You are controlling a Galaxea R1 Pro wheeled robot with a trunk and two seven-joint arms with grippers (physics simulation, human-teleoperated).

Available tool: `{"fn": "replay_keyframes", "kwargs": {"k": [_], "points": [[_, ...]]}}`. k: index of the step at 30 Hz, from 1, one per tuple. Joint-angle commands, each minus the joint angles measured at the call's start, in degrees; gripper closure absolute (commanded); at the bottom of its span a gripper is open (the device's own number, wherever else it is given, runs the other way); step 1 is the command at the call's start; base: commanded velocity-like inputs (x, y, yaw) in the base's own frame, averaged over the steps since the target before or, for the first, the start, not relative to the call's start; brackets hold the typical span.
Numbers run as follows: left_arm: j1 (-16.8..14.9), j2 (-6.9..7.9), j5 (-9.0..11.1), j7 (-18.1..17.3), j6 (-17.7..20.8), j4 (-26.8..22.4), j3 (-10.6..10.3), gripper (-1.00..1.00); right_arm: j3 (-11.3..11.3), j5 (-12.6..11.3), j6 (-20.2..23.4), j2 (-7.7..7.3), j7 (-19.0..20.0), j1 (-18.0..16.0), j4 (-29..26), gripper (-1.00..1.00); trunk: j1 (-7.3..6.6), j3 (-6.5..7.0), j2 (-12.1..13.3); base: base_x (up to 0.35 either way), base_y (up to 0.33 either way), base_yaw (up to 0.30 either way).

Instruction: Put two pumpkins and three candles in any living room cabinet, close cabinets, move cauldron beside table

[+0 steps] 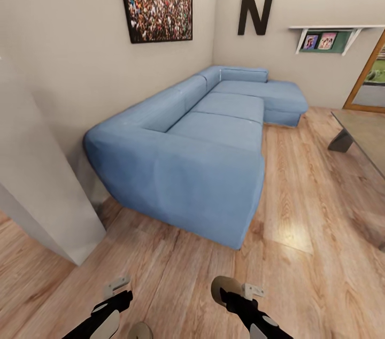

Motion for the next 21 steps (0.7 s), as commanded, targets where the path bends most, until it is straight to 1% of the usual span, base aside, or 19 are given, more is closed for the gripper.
{"fn": "replay_keyframes", "kwargs": {"k": [1,7,10,11,15,17,18,19,21], "points": [[-0.04,0.08,0.36,0.45,-0.02,-0.13,-0.48,-1.0,0.41,-0.56,-0.34,-0.04,0.36,-0.08,0.06,1.0,0.22,-0.23,-0.44,0.0,0.0,0.0],[-0.04,0.3,0.42,0.42,0.04,-0.13,-0.33,-1.0,0.55,-0.48,-0.36,-0.16,0.74,-0.05,-1.74,1.0,1.53,-1.31,-2.84,0.0,0.0,0.0],[-0.04,0.33,0.43,0.43,0.04,-0.23,-0.27,-1.0,0.62,-0.42,0.04,-0.41,0.79,-0.05,-4.9,1.0,2.19,-1.84,-4.05,0.0,0.0,0.0],[-0.04,0.34,0.43,0.44,0.04,-0.26,-0.27,-1.0,0.66,-0.41,0.54,-0.63,0.81,-0.04,-5.94,1.0,2.19,-1.84,-4.05,0.0,0.0,0.0],[-0.04,0.32,0.43,0.45,0.04,-0.42,-0.28,-1.0,0.73,-0.41,4.68,-1.66,1.48,-0.02,-11.36,1.0,2.19,-1.84,-4.05,0.0,0.0,0.0],[-0.04,0.24,0.43,0.43,0.04,-0.46,-0.3,-1.0,0.73,-0.57,7.76,-3.13,2.6,-0.02,-15.22,1.0,2.19,-1.84,-4.05,0.0,0.0,0.0],[-0.04,0.21,0.43,0.44,0.04,-0.46,-0.3,-1.0,0.74,-0.76,9.51,-3.88,3.19,-0.02,-17.55,1.0,2.19,-1.84,-4.05,0.0,0.0,0.0],[-0.04,0.15,0.43,0.44,0.04,-0.47,-0.34,-1.0,0.71,-0.96,12.49,-4.73,3.77,-0.02,-21.31,1.0,2.41,-2.02,-4.45,0.0,0.0,0.0],[-0.04,0.11,0.43,0.45,0.04,-0.48,-0.37,-1.0,0.55,-1.09,17.26,-5.25,4.12,-0.03,-26.52,1.0,2.85,-2.38,-5.25,0.0,0.0,0.0]]}}
